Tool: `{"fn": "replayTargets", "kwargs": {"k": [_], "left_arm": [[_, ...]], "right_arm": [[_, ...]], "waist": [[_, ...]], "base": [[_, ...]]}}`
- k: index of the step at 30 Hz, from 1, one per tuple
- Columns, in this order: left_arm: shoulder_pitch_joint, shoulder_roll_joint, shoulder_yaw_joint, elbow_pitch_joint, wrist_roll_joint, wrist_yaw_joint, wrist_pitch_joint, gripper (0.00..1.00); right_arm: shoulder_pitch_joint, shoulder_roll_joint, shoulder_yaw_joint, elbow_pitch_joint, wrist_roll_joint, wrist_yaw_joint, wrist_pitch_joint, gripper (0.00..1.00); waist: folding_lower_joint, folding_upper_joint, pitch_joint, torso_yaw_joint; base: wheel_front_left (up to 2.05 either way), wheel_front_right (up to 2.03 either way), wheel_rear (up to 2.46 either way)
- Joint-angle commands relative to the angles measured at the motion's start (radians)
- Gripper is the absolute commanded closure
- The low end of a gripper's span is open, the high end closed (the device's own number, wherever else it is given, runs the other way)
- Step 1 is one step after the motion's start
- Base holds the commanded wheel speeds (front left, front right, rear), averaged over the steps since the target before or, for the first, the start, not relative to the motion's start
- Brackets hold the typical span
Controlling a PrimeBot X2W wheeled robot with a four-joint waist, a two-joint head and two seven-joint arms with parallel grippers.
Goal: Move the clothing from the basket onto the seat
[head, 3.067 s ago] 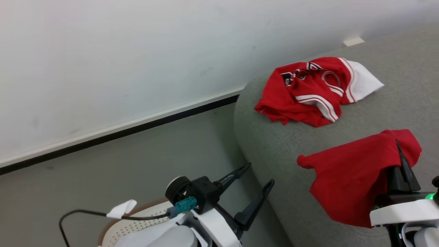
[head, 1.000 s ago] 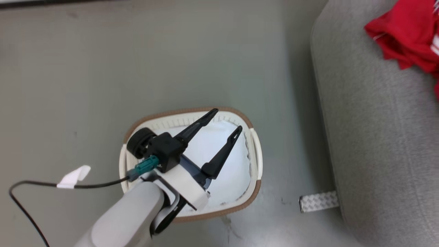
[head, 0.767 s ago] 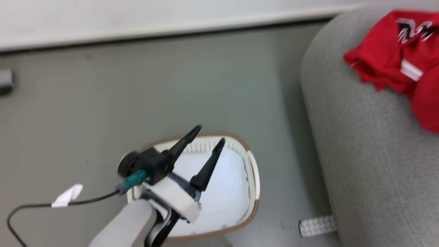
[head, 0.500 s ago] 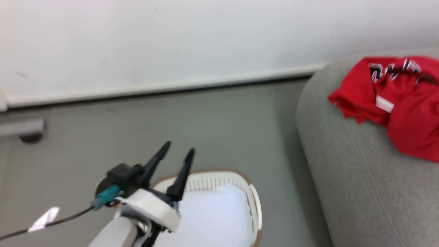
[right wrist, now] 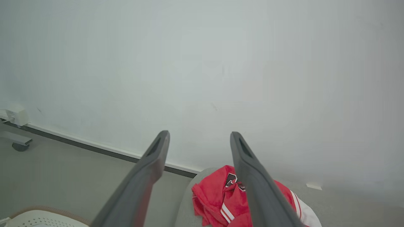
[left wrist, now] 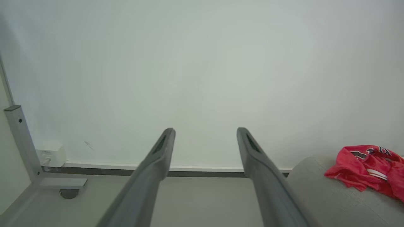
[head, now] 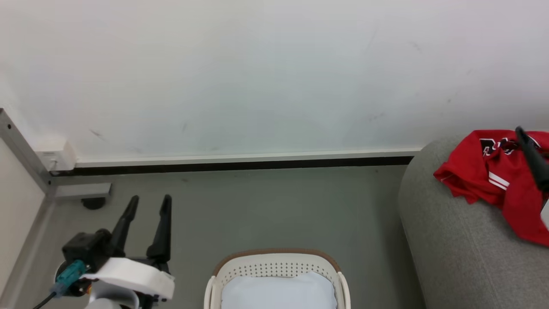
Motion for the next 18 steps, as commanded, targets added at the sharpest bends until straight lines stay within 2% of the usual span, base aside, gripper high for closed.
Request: {"fn": "replayTargets", "kwargs": {"k": [1, 5, 10, 15, 18], "left_arm": [[0.024, -0.003, 0.017, -0.008, 0.022, -0.002, 0.0, 0.0], [0.074, -0.031, 0.072, -0.013, 0.052, -0.014, 0.0, 0.0], [0.137, -0.075, 0.148, -0.005, 0.104, -0.039, 0.0, 0.0], [0.18, -0.13, 0.224, -0.015, 0.17, -0.06, 0.0, 0.0], [0.204, -0.161, 0.262, -0.015, 0.2, -0.081, 0.0, 0.0]], "right_arm": [[0.053, 0.017, -0.022, -0.019, -0.031, -0.002, -0.03, 0.0], [0.193, 0.108, -0.123, -0.074, -0.12, -0.002, -0.121, 0.0], [0.366, 0.267, -0.242, -0.144, -0.201, -0.002, -0.226, 0.0], [0.483, 0.392, -0.281, -0.164, -0.277, -0.002, -0.309, 0.0], [0.514, 0.428, -0.279, -0.152, -0.334, -0.002, -0.335, 0.0]], "waist": [[0.0004, 0.0, -0.009, 0.013], [0.0004, 0.0, -0.015, 0.021], [0.0004, 0.0, -0.018, 0.022], [0.0004, 0.0, -0.011, 0.018], [0.0004, 0.0, -0.006, 0.013]], "base": [[0.0, 0.0, 0.0], [0.0, 0.0, 0.0], [0.0, 0.0, 0.0], [0.0, 0.0, 0.0], [0.0, 0.0, 0.0]]}}
